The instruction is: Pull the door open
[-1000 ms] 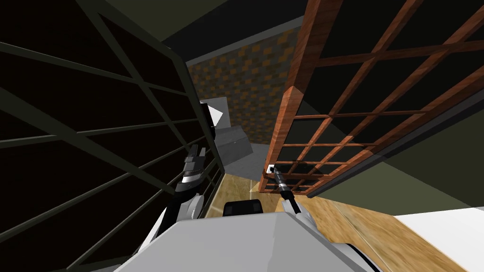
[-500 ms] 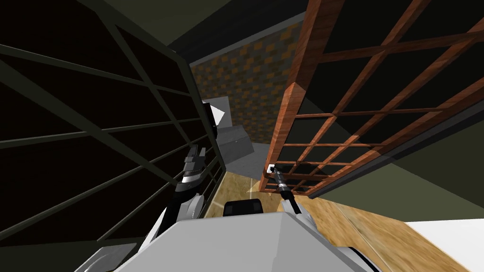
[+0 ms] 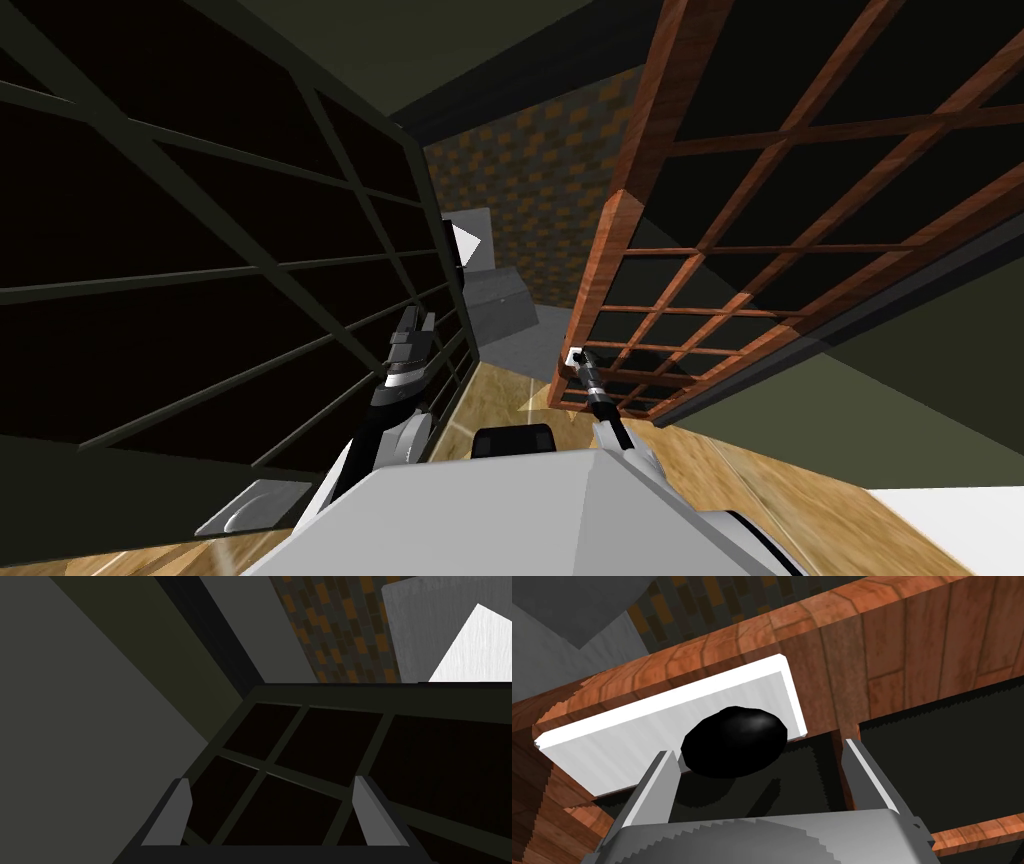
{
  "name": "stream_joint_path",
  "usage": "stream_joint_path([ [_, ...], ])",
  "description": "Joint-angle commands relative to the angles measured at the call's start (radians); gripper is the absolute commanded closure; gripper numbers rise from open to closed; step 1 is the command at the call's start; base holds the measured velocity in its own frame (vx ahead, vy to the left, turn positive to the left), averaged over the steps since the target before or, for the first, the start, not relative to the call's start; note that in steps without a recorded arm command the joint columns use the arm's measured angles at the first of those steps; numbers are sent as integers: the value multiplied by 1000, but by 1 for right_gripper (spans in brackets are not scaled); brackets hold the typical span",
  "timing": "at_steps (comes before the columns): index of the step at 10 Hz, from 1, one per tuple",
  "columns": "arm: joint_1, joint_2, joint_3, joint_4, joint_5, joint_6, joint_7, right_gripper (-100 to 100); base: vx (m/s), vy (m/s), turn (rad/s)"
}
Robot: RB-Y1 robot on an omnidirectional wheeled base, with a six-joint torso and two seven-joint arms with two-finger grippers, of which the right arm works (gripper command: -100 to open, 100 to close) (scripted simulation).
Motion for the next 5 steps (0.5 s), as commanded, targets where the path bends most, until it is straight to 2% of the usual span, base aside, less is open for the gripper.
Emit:
stream_joint_path([
  [1, 1, 4, 8, -7, -16, 5, -50, -100, -64, 13, 48],
  [3, 1, 7, 13, -10, -29, 8, -87, -100, -66, 3, 28],
  [5, -1, 13, 23, -16, -56, 13, -150, -100, -53, -16, 50],
])
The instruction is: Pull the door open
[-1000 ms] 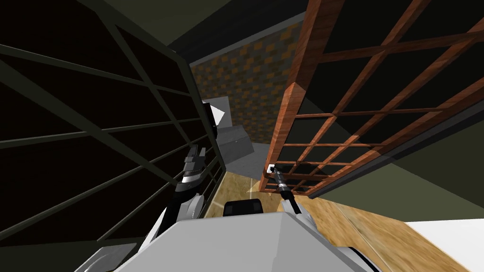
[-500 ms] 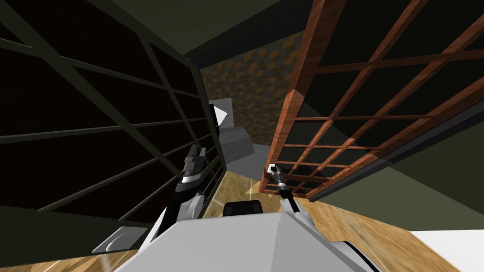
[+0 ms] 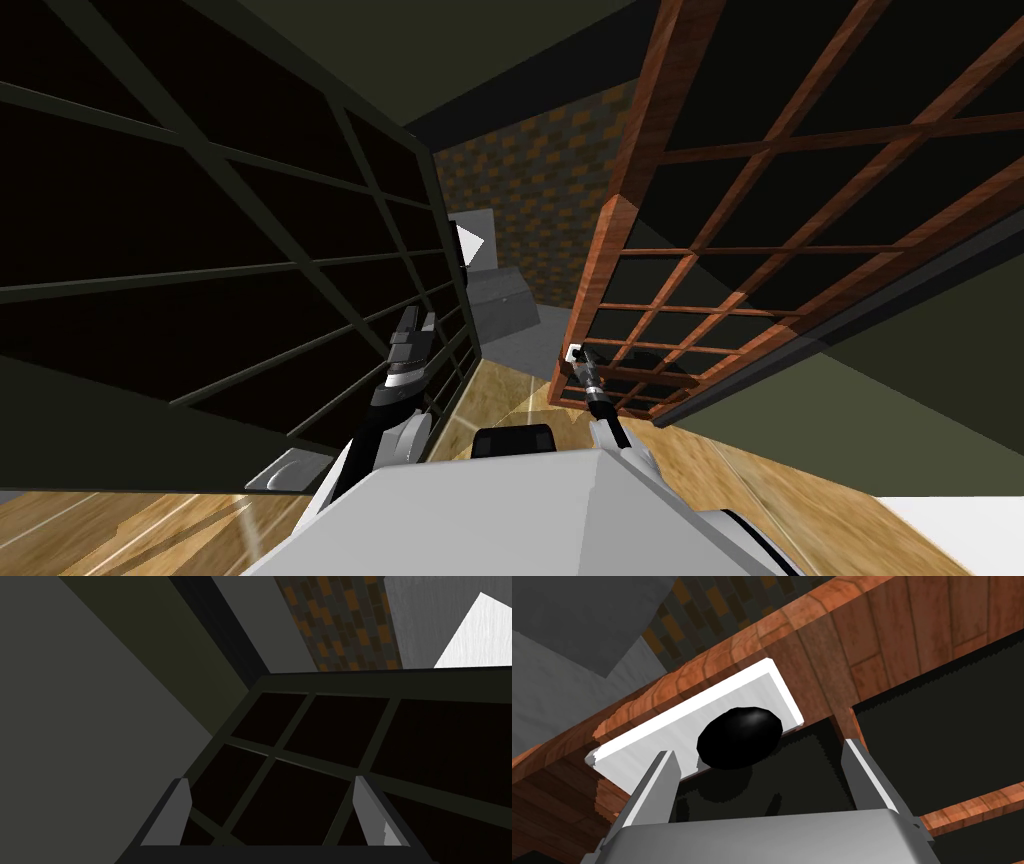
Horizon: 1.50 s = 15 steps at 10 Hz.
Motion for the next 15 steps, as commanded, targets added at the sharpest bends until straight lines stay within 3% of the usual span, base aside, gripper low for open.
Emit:
stream_joint_path([
  [1, -1, 2, 3, 0, -9, 1, -34, -100, -44, -24, 22],
  [15, -10, 35, 62, -37, -164, 31, -397, -100, -60, -16, 43],
])
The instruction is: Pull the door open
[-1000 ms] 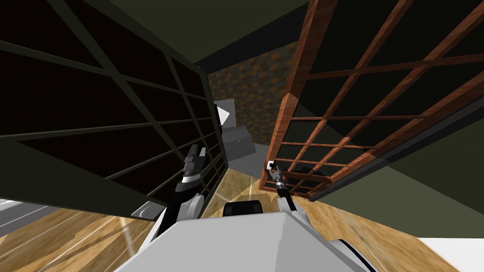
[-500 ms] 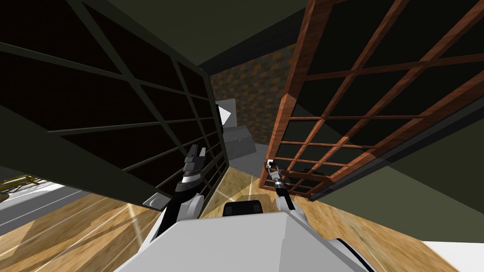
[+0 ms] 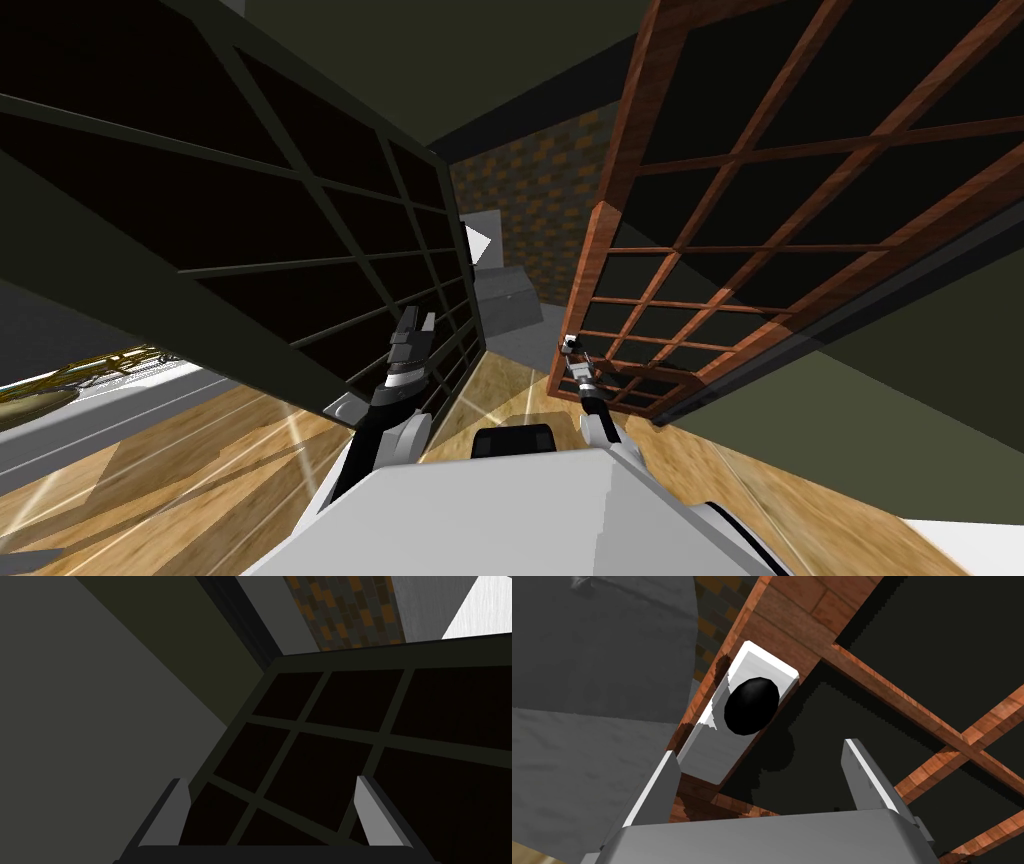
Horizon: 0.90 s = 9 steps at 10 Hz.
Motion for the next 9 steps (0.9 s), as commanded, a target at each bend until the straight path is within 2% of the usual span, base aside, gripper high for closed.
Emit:
stream_joint_path([
  [1, -1, 2, 3, -3, -9, 3, -30, -100, -49, -15, 27],
  [3, -3, 9, 17, -11, -44, 9, -95, -100, -56, -14, 57],
  [4, -3, 9, 17, -11, -44, 9, -112, -100, -68, -21, 31],
  [5, -4, 13, 23, -15, -61, 13, -147, -100, -76, -17, 43],
  [6, -4, 13, 23, -15, -61, 13, -153, -100, -51, -13, 19],
  [8, -5, 20, 35, -22, -92, 19, -220, -100, -60, -15, 52],
  [9, -5, 20, 35, -22, -92, 19, -234, -100, -55, -19, 20],
])
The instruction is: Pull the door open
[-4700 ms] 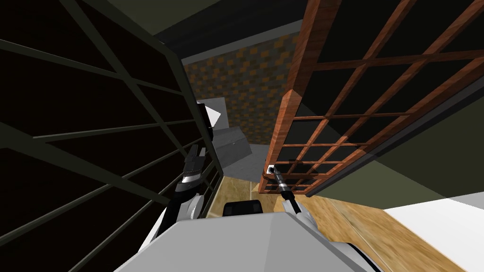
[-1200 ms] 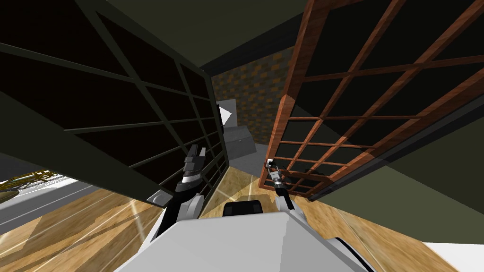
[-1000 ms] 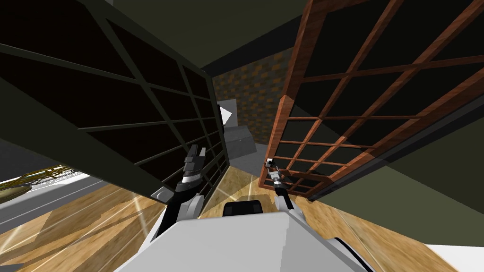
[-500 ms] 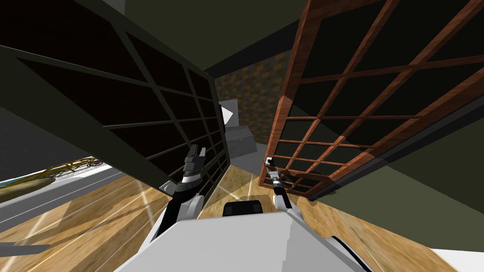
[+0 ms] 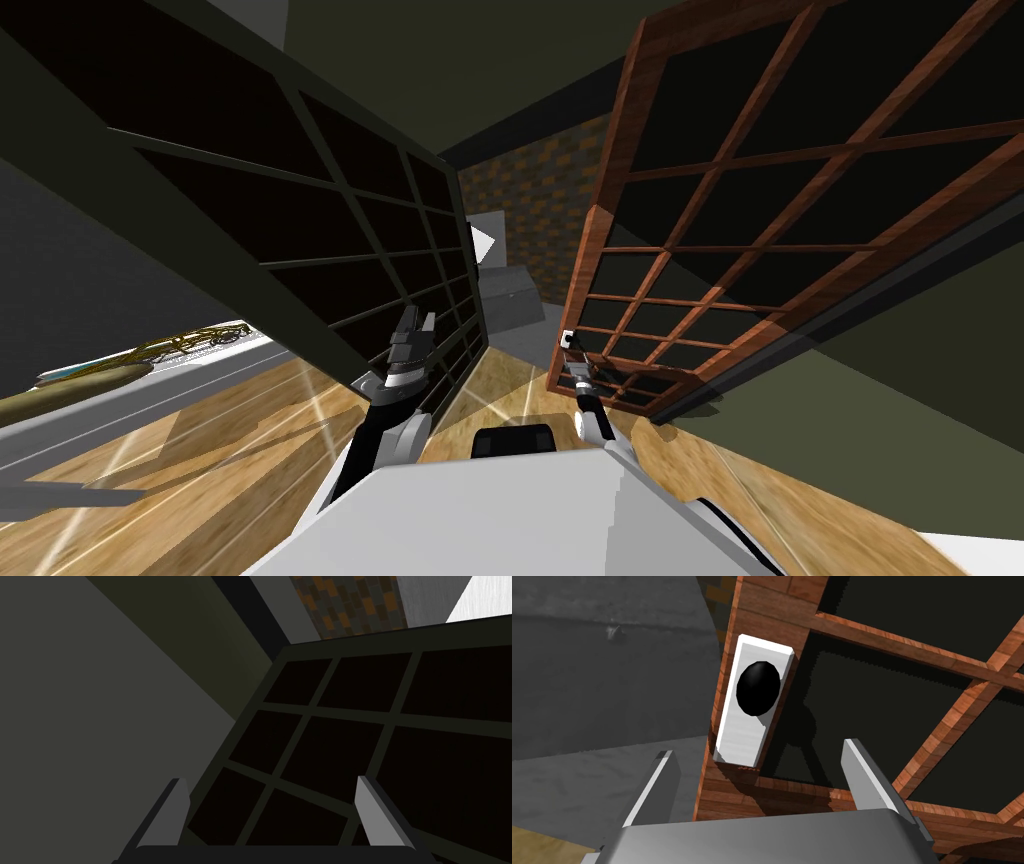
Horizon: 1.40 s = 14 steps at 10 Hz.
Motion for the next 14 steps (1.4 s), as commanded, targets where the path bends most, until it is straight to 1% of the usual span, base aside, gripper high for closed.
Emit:
stream_joint_path([
  [1, -1, 3, 7, -4, -18, 4, -50, -100, -58, -12, 48],
  [2, -2, 6, 12, -7, -30, 6, -76, -100, -69, -18, 44],
  [3, -2, 6, 12, -7, -30, 6, -89, -100, -49, -16, 17],
  [6, -4, 13, 24, -15, -64, 13, -179, -100, -62, -21, 40],
  [9, -5, 18, 32, -20, -85, 17, -244, -100, -52, -15, 28],
  [10, -3, 17, 30, -22, -81, 17, -228, -100, -19, -4, 5],
  [11, 8, -7, 24, -12, -87, 8, -258, -100, 157, -12, 111],
  [12, 10, -13, 22, -10, -89, 5, -265, -100, 204, -7, 120],
  [14, 22, -40, 15, 2, -96, -7, -294, -100, 202, 10, 103],
])
